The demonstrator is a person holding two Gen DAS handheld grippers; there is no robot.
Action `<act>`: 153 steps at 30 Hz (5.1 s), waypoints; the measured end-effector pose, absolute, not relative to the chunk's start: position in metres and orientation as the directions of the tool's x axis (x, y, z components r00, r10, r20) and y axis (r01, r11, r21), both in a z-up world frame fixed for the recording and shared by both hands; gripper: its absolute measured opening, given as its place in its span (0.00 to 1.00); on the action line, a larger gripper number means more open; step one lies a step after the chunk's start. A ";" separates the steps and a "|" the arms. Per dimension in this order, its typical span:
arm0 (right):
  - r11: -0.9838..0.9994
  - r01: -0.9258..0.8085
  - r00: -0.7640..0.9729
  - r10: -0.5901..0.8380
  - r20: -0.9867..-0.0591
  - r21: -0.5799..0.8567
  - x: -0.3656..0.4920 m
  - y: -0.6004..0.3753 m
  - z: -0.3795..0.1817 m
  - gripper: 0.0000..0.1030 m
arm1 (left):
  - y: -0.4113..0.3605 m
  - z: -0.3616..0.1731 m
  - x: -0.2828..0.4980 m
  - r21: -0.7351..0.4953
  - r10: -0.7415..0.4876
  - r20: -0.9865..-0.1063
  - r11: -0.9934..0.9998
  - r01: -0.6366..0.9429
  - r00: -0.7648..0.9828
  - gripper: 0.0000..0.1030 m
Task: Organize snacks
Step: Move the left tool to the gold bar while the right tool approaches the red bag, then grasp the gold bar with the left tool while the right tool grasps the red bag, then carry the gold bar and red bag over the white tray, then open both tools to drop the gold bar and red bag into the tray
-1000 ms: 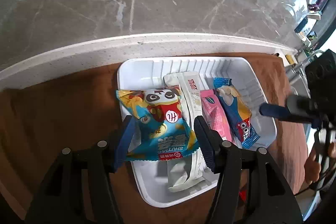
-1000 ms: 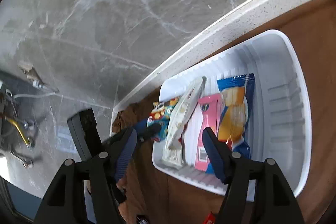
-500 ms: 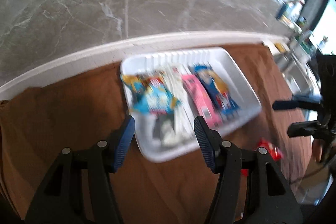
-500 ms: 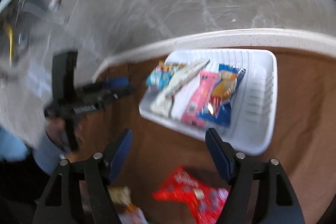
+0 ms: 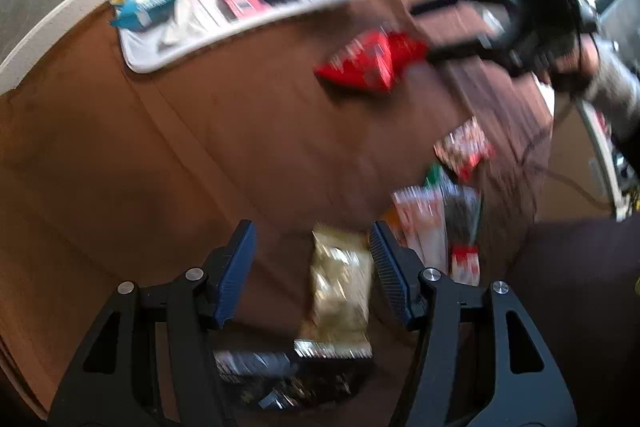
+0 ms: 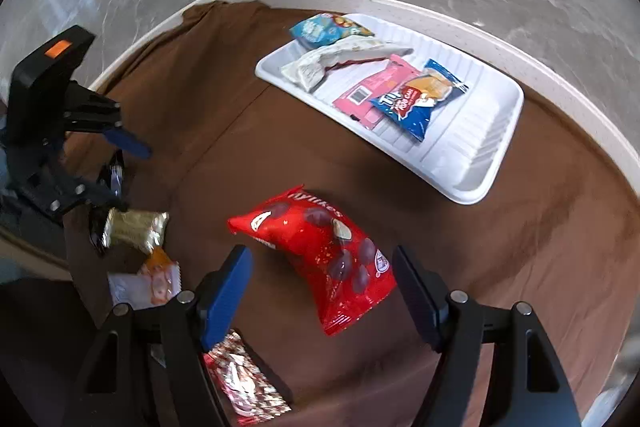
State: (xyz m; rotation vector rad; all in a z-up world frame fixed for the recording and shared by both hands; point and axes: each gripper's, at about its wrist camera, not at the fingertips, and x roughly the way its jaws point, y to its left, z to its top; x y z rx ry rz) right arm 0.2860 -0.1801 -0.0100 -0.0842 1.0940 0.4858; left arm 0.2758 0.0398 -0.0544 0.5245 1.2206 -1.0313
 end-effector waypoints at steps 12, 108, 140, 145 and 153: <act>0.804 -0.579 0.274 0.345 -0.898 0.132 0.300 -0.158 -0.032 0.74 | 0.045 -0.080 0.237 -0.106 -0.200 -0.980 0.513 0.852 -0.001 0.55; 0.008 0.209 0.611 0.780 -0.137 0.978 0.319 -0.331 -0.083 0.38 | -0.047 -0.016 0.415 -0.391 -0.559 -0.826 0.667 0.634 0.078 0.29; 0.449 0.186 0.705 0.559 -0.437 0.874 0.378 -0.340 -0.033 0.63 | -0.103 -0.054 0.492 -0.202 -0.430 -0.857 0.788 0.582 0.285 0.51; 0.567 0.139 0.688 0.534 -0.491 0.812 0.369 -0.328 -0.016 0.63 | -0.103 -0.044 0.484 -0.165 -0.419 -0.850 0.788 0.593 0.320 0.51; 0.775 0.065 0.673 0.431 -0.601 0.628 0.351 -0.297 0.017 0.68 | -0.089 -0.018 0.454 -0.164 -0.440 -0.828 0.784 0.599 0.348 0.51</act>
